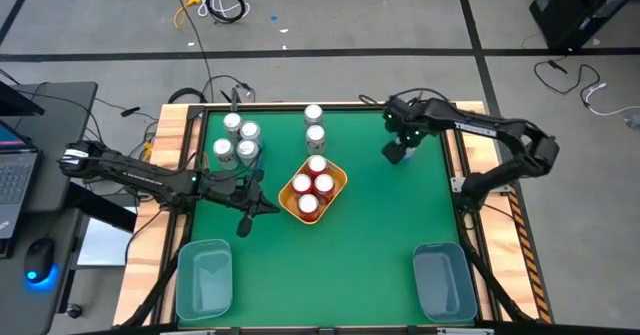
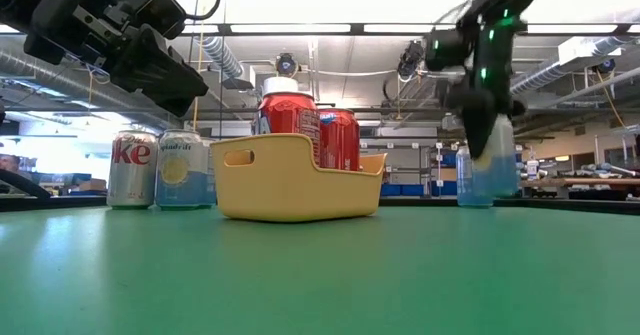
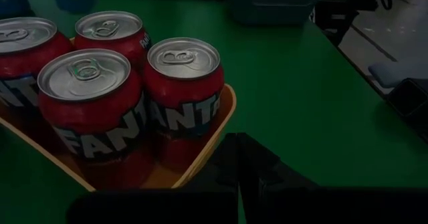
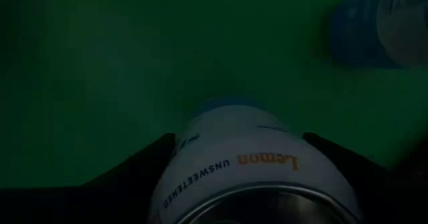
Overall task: Sort soda cans
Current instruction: Put the bottom right blue and white soda can into the blue bin
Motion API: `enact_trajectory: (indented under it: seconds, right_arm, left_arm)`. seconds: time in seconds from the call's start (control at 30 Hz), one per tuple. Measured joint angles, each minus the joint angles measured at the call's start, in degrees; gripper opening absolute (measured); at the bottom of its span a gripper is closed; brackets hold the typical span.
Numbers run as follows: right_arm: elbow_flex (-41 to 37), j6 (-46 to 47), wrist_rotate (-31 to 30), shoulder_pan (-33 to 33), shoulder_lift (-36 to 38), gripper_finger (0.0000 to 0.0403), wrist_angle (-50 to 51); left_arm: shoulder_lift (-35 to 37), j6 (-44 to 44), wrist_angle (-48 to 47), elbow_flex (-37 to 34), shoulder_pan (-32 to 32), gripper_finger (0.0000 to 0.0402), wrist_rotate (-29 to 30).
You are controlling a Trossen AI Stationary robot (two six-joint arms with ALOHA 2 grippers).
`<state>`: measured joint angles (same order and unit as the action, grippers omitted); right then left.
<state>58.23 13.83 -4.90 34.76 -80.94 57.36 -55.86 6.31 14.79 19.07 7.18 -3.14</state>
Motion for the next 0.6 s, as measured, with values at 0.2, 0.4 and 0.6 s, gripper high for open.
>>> enact_trajectory:
  seconds: [0.2,0.4,0.6]
  right_arm:
    - [8.0,7.2,3.2,-11.2,5.7,0.0284,13.3]
    - [14.2,23.7,4.4,-28.7,9.4,0.0284,23.4]
    - [15.6,41.4,6.2,-46.3,9.8,0.0284,25.5]
  left_arm:
    - [0.0,0.0,0.0,0.0,0.0,0.0,0.0]
    - [0.0,0.0,0.0,0.0,0.0,0.0,0.0]
    - [0.0,0.0,0.1,0.0,0.0,0.0,0.0]
